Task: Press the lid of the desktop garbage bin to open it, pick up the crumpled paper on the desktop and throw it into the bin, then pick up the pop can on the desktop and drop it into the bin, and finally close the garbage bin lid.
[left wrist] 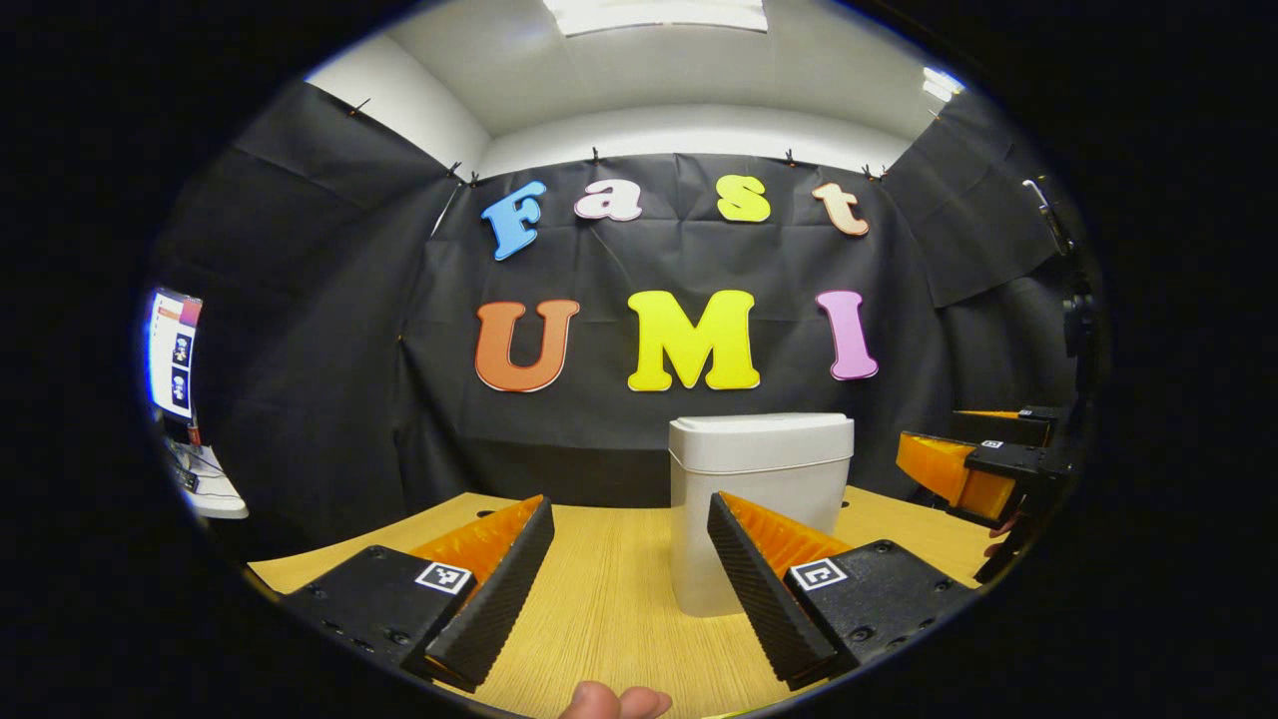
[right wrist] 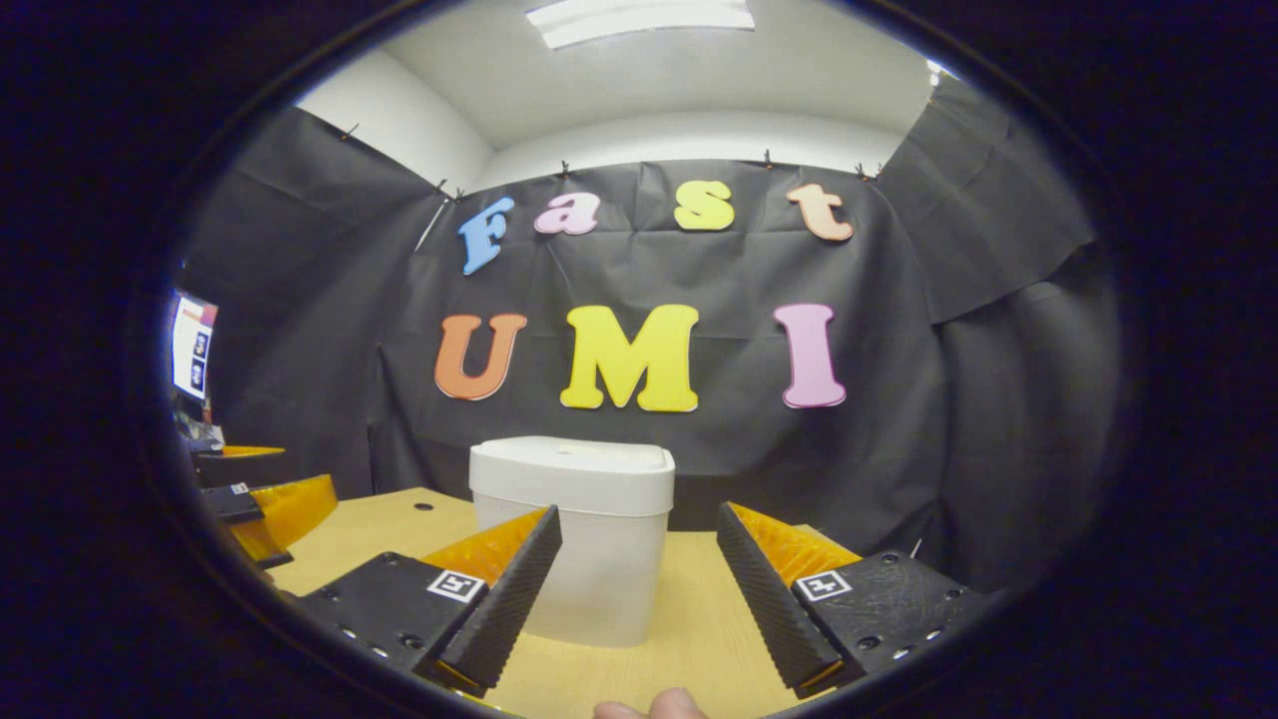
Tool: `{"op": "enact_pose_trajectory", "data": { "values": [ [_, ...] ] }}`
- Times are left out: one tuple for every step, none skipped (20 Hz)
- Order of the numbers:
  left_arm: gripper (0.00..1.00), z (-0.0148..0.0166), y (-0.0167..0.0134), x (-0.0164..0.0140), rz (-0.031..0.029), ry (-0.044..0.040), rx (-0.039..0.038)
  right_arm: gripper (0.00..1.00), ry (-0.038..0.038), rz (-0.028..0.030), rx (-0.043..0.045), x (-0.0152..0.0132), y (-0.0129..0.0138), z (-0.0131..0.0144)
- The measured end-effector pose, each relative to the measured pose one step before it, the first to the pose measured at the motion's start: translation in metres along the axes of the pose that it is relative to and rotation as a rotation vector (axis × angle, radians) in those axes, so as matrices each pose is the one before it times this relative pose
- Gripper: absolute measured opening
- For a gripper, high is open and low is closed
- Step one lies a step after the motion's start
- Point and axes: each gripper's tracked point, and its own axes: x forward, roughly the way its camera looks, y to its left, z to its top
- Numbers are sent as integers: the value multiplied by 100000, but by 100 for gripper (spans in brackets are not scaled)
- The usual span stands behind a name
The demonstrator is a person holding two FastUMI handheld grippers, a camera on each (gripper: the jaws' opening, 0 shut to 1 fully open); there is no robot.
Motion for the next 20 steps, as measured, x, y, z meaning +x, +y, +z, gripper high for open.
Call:
{"op": "enact_pose_trajectory", "data": {
  "values": [
    [99,-373,227,46,188,576,126,96,1183,127,701,-636,-159,-534],
    [99,-280,-77,69,-500,442,-904,98,400,-104,1098,-577,113,-364],
    [99,-199,-75,28,-334,947,-1423,96,278,-1122,513,-418,-107,-520],
    [99,-286,98,59,37,896,-1217,95,550,-1996,122,-85,-335,-602],
    [99,-165,329,127,294,756,-634,95,388,-1410,1083,-163,-45,-441],
    [99,-100,102,45,-163,491,5,95,194,-713,1633,-123,226,-194],
    [99,-93,249,85,287,354,637,95,873,159,1303,7,265,-273],
    [100,164,403,-18,1084,-39,1287,95,501,-548,488,-79,9,-19],
    [100,107,397,85,866,-370,917,95,-148,-1012,-326,-44,-183,180],
    [100,42,180,-46,939,-389,705,95,-882,-245,-494,-101,57,319],
    [100,8,118,71,804,-255,909,95,-533,-278,-648,-35,12,136],
    [100,-84,-110,-40,-174,-86,211,97,295,59,-512,-17,10,-119],
    [99,-151,-170,104,-502,501,-268,95,960,273,-208,169,104,-420],
    [99,-123,-255,81,-804,273,-509,95,630,205,52,66,4,-159],
    [99,103,-131,-55,-800,-19,-343,95,426,102,222,55,24,-11],
    [99,-16,-114,44,-243,43,10,95,88,-280,-1,37,-80,-37],
    [99,-89,218,-63,172,189,117,95,-244,-139,21,11,-81,103],
    [99,-107,51,71,-169,341,-67,95,-489,-211,-108,-30,6,186],
    [99,-13,-139,34,-548,349,-473,95,-312,-101,-290,6,34,127],
    [99,-3,-5,3,50,-9,-220,95,-177,-140,-186,-1,-42,-41]
  ]
}}
